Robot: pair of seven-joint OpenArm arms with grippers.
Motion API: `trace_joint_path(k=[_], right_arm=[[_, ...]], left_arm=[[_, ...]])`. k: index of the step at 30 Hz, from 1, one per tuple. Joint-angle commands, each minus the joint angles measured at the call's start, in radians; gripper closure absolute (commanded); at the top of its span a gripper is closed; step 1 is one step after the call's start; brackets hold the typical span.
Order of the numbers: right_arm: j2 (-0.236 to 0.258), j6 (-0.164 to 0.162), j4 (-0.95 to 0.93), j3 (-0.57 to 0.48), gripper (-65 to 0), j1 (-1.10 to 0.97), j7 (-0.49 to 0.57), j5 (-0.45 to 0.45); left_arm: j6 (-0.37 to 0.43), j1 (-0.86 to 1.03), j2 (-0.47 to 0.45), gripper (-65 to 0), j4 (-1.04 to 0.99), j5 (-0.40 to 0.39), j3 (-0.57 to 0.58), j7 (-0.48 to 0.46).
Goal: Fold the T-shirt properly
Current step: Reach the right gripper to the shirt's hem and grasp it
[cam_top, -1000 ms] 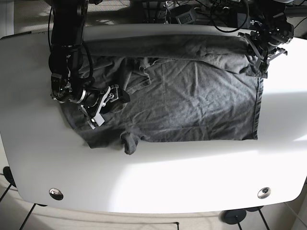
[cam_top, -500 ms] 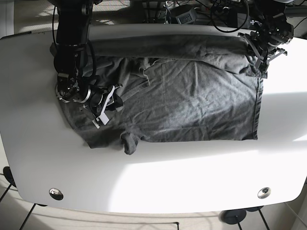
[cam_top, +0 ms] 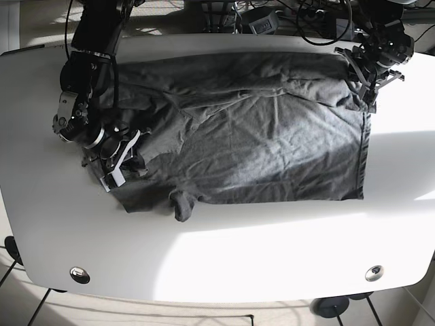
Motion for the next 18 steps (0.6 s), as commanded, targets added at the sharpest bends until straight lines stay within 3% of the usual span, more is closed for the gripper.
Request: trace_joint_path(k=[1, 18], right_arm=[[0.004, 0.002, -0.007, 0.000, -1.9, 0.050, 0.032, 0.020], [0.029, 0.002, -0.107, 0.038, -2.2, 0.119, 0.156, -0.008]], left_arm=[[-0.001, 0.004, -0.006, -15.0, 0.011, 0.000, -0.001, 0.007], [-0.001, 0.008, -0.008, -15.0, 0.011, 0.000, -0.004, 0.007]])
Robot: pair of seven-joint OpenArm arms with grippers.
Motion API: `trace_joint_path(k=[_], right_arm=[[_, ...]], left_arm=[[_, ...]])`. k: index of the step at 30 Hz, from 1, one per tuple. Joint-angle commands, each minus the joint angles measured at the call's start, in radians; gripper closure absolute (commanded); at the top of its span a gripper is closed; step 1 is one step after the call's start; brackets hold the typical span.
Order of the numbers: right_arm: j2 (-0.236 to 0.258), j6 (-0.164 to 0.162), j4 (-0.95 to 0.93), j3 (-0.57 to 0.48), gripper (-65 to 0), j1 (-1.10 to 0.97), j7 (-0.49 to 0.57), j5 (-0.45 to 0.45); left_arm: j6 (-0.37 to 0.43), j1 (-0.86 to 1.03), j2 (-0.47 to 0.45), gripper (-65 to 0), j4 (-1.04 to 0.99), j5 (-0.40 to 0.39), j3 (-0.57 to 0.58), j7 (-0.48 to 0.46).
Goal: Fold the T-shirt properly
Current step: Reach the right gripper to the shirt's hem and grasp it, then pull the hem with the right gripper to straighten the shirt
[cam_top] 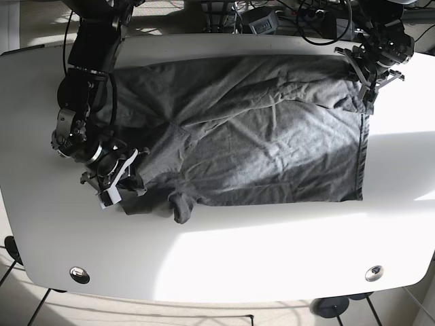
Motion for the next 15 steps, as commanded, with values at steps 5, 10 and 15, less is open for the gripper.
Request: trace_joint_path(k=[5, 10, 15], right_arm=[[0.014, 0.000, 0.040, 0.059, -38.0, 0.015, 0.029, 0.021], [0.030, 0.000, 0.244, 0.246, -65.0, -0.055, -0.112, 0.027], [0.030, 0.000, 0.456, 0.410, -63.7, -0.255, -0.273, 0.027]], left_arm=[[-0.001, 0.006, -0.008, -15.0, 0.011, 0.004, -0.001, 0.007], [-0.001, 0.006, -0.008, -15.0, 0.011, 0.004, 0.000, 0.007], [-0.001, 0.004, -0.008, -14.6, 0.017, -0.004, -0.007, 0.007]])
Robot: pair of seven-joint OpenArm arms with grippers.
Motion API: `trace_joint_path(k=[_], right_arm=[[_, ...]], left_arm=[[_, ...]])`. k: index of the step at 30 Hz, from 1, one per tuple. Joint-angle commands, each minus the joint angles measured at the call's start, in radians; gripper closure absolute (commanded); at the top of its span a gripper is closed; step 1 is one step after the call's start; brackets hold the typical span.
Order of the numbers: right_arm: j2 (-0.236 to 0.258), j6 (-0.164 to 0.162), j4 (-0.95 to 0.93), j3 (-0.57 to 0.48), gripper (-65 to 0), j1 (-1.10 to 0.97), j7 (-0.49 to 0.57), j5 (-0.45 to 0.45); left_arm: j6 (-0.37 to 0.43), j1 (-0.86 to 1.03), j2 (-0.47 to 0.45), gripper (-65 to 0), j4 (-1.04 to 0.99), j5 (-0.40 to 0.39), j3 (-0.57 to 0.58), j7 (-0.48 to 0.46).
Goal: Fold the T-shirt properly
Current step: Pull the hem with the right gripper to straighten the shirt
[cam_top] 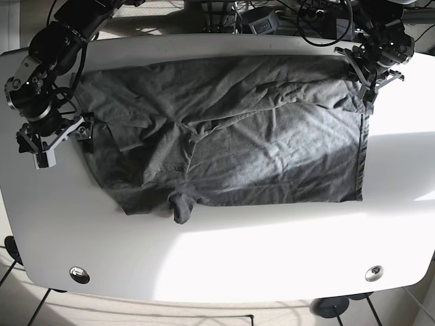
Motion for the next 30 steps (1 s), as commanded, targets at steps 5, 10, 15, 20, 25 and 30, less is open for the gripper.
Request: trace_joint_path(k=[5, 10, 15, 20, 25, 30], right_arm=[[0.016, -0.002, 0.028, 0.099, -59.1, -0.244, -0.003, 0.131], [0.016, -0.002, -0.127, 0.096, -46.9, -0.291, 0.005, 0.209], [0.050, -0.002, -0.262, 0.093, -29.0, -0.254, 0.045, 0.215], [0.080, -0.002, -0.264, 0.069, -2.5, -0.274, 0.042, 0.208], [0.113, -0.002, -0.250, 0.072, -2.7, -0.359, 0.042, 0.215], [0.129, -0.002, -0.169, 0.070, -3.3, -0.449, 0.040, 0.218]], left_arm=[[-0.001, -0.018, -0.006, -14.6, 0.015, -0.001, -0.007, 0.006], [-0.001, -0.023, -0.006, -14.6, 0.013, -0.001, -0.007, 0.006], [-0.001, -0.023, -0.006, -14.6, 0.012, 0.006, -0.007, 0.006], [-0.001, -0.011, -0.009, -14.6, 0.012, 0.007, -0.037, 0.006], [-0.001, 0.017, -0.017, -14.9, 0.012, 0.009, -0.065, 0.007], [-0.001, 0.057, -0.046, -15.0, 0.008, 0.009, -0.067, 0.007]])
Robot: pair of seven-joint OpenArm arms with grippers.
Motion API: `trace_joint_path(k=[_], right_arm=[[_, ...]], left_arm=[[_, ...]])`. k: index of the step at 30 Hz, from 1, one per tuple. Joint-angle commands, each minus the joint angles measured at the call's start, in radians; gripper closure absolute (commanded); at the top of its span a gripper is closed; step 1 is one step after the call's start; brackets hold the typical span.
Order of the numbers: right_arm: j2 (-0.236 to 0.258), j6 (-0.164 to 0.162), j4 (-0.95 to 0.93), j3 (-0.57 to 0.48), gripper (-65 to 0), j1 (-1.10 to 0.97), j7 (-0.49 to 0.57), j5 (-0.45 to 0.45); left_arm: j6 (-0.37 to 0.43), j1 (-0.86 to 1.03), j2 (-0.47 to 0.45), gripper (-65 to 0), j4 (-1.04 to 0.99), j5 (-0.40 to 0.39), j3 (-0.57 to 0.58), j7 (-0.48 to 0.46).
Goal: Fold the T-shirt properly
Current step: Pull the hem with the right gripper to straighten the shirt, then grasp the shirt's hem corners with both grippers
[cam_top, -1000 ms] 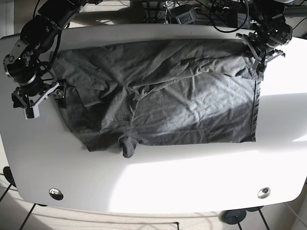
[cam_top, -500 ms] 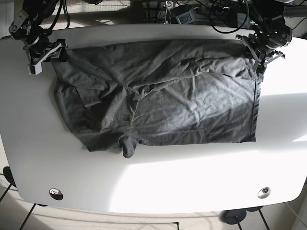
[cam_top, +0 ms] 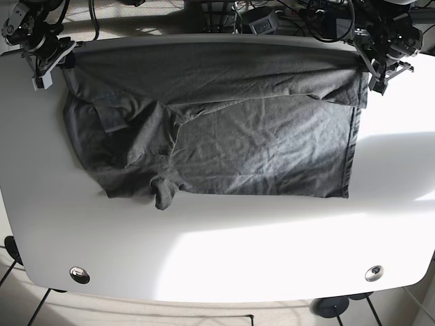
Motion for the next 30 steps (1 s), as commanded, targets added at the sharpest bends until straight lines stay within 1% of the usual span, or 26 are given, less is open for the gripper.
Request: trace_joint_path(k=[1, 10, 11, 13, 15, 16, 17, 18, 21, 23, 25, 26, 27, 30], right_arm=[[0.018, -0.001, 0.032, 0.005, -3.3, -0.019, 0.015, 0.007], [0.026, -0.001, 0.029, 0.010, -3.6, -0.055, 0.015, 0.007], [0.026, -0.001, 0.031, 0.010, -5.9, -0.055, 0.015, 0.007], [0.026, -0.001, 0.034, 0.011, -26.0, -0.055, 0.015, 0.007], [0.024, -0.001, 0.037, 0.036, -47.9, -0.055, 0.015, 0.007], [0.023, -0.001, 0.039, 0.062, -57.2, -0.055, 0.015, 0.007], [0.023, -0.001, 0.051, 0.090, -63.6, -0.055, 0.015, 0.007], [0.023, -0.001, 0.074, 0.117, -65.0, -0.055, 0.015, 0.016], [0.030, -0.001, 0.108, 0.153, -65.0, -0.055, 0.015, 0.101], [0.066, -0.001, 0.128, 0.153, -65.0, -0.048, 0.014, 0.153], [0.083, -0.001, 0.123, 0.134, -65.0, -0.033, 0.014, 0.176], [0.081, -0.001, 0.121, 0.134, -65.0, 0.019, 0.014, 0.163], [0.076, -0.001, 0.118, 0.120, -65.0, 0.056, 0.014, 0.133], [0.067, -0.001, 0.066, 0.007, -65.0, 0.192, 0.015, 0.008]], left_arm=[[0.002, 0.008, -0.013, -15.0, 0.009, 0.015, -0.009, 0.002], [0.002, 0.049, -0.015, -15.0, -0.022, 0.009, -0.111, 0.002], [0.002, 0.049, -0.015, -15.0, -0.019, 0.007, -0.119, 0.002], [0.002, 0.049, -0.015, -15.0, -0.016, 0.006, -0.134, 0.002], [0.002, 0.049, -0.015, -15.0, -0.006, 0.006, -0.139, 0.002], [0.002, 0.047, -0.015, -15.0, 0.006, 0.006, -0.139, 0.002], [0.002, 0.047, -0.015, -15.0, 0.027, 0.006, -0.139, 0.002], [0.002, 0.047, -0.013, -15.0, 0.063, 0.006, -0.139, 0.002], [0.002, 0.047, -0.010, -15.1, 0.127, 0.006, -0.139, 0.002], [0.002, 0.044, -0.004, -15.1, 0.168, 0.002, -0.139, 0.002], [0.002, 0.041, 0.013, -15.1, 0.184, 0.002, -0.139, 0.002], [0.002, 0.029, 0.016, -15.0, 0.184, 0.001, -0.139, 0.002], [0.002, 0.000, 0.019, -15.0, 0.184, -0.005, -0.139, 0.002], [0.002, -0.075, 0.022, -15.0, 0.179, -0.034, -0.139, 0.002]])
